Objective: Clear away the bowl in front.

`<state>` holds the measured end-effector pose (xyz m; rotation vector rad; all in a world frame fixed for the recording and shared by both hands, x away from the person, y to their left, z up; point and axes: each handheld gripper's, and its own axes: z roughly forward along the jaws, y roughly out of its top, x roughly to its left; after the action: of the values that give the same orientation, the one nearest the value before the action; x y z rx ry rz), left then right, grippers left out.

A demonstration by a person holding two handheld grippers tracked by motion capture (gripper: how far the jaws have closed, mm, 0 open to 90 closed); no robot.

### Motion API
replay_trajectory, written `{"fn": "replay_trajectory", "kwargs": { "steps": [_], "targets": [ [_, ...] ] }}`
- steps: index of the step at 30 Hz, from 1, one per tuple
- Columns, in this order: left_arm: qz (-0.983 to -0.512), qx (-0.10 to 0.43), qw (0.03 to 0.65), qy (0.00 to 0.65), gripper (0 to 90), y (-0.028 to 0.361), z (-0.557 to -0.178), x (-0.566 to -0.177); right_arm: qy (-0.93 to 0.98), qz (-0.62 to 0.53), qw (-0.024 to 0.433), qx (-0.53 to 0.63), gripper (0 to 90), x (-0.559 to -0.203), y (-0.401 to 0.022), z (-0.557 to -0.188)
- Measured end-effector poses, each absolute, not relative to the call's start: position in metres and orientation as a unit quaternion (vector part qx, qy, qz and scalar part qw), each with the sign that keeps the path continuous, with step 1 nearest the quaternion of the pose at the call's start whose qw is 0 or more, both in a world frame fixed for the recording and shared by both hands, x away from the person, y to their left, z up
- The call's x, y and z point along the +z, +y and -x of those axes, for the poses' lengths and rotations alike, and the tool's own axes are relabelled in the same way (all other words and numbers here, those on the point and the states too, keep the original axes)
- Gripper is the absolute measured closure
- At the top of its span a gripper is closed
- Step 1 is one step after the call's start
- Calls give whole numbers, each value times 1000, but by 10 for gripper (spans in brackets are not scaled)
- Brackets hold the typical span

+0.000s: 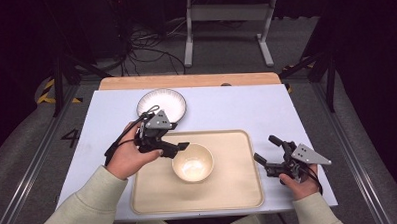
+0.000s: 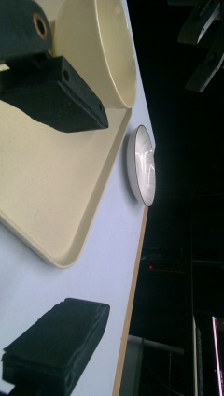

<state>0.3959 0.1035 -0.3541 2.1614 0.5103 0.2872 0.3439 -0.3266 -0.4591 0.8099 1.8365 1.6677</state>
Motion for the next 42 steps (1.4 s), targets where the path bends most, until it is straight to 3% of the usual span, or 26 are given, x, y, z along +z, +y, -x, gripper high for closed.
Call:
{"fn": "replay_trajectory", "kwargs": {
  "steps": [17,42],
  "targets": [
    [-810,160,517,225,169,158,-373,-366,684,-293,259,616,90,-459,-326,-344],
    [-759,170,562,281,142,224,-353,-412,686,-288,258,616,84,-459,-326,-344]
  ]
}}
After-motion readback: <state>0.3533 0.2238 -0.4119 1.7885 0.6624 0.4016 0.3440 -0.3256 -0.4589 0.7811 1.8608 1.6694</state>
